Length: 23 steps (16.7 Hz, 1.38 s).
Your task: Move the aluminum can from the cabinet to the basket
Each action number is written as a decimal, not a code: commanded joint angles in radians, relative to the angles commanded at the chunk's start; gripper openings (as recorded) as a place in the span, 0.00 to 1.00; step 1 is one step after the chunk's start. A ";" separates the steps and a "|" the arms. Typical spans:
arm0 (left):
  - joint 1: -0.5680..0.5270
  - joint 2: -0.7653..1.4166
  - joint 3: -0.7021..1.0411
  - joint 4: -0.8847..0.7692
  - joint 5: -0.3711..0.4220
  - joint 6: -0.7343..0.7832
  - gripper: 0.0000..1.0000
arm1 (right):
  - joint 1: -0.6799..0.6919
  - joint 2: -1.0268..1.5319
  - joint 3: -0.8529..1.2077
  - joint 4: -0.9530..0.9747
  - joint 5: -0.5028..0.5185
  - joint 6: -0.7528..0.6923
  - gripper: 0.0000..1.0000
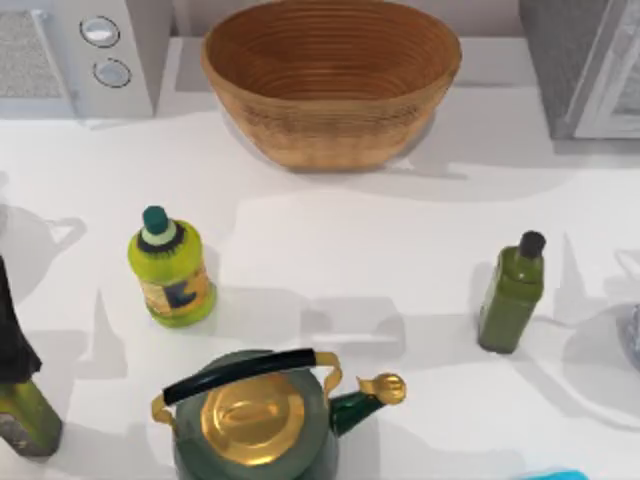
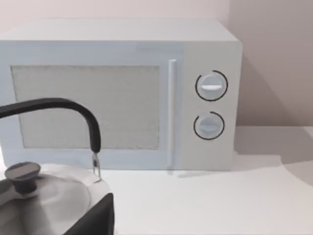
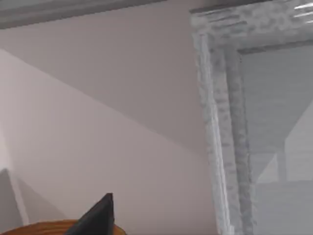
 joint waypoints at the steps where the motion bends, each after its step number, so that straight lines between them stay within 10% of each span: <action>1: 0.000 0.000 0.000 0.000 0.000 0.000 1.00 | 0.015 0.058 0.107 -0.026 0.004 0.014 1.00; 11: 0.000 0.000 0.000 0.000 0.000 0.000 1.00 | 0.081 0.663 0.866 -0.188 0.105 -0.019 1.00; 23: 0.000 0.000 0.000 0.000 0.000 0.000 1.00 | 0.058 0.985 1.073 -0.213 0.194 -0.154 1.00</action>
